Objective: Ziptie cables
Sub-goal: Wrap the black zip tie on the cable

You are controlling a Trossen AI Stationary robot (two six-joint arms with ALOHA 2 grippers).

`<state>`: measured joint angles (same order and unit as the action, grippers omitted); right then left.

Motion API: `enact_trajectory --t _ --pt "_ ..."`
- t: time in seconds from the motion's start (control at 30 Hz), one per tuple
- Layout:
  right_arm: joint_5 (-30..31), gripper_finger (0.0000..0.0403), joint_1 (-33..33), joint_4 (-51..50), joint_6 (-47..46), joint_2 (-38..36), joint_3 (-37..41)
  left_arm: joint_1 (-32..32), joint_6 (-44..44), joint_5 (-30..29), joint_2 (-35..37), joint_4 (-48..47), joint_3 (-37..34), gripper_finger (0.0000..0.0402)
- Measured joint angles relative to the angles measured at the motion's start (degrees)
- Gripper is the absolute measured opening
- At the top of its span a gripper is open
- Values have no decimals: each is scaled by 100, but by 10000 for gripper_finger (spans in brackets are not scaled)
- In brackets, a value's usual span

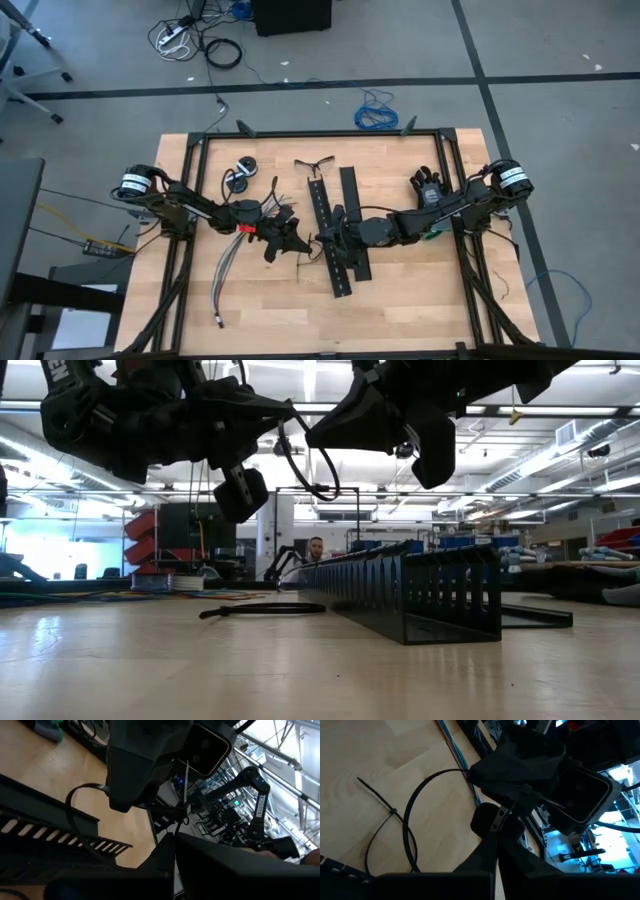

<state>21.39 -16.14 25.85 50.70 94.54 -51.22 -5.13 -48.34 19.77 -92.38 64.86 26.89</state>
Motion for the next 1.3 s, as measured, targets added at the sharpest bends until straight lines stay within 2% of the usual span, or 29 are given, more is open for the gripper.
enact_trajectory --t 0.27,0.57,0.73,0.87,1.07,1.3 --pt "-100 64 0 115 -1 0 0 64 501 -75 0 -23 0 0" --pt "680 154 15 255 49 0 0 338 1635 -147 0 -671 0 0" --pt "753 189 15 178 -27 0 0 579 2120 -306 0 -809 0 0" --pt "763 198 18 120 -235 0 0 721 2355 -347 0 -809 0 0" --pt "897 192 215 108 -613 0 0 752 2876 -366 1 -858 0 0" --pt "451 174 454 193 -1232 -88 -2 754 3492 -504 467 -1325 -2 0"
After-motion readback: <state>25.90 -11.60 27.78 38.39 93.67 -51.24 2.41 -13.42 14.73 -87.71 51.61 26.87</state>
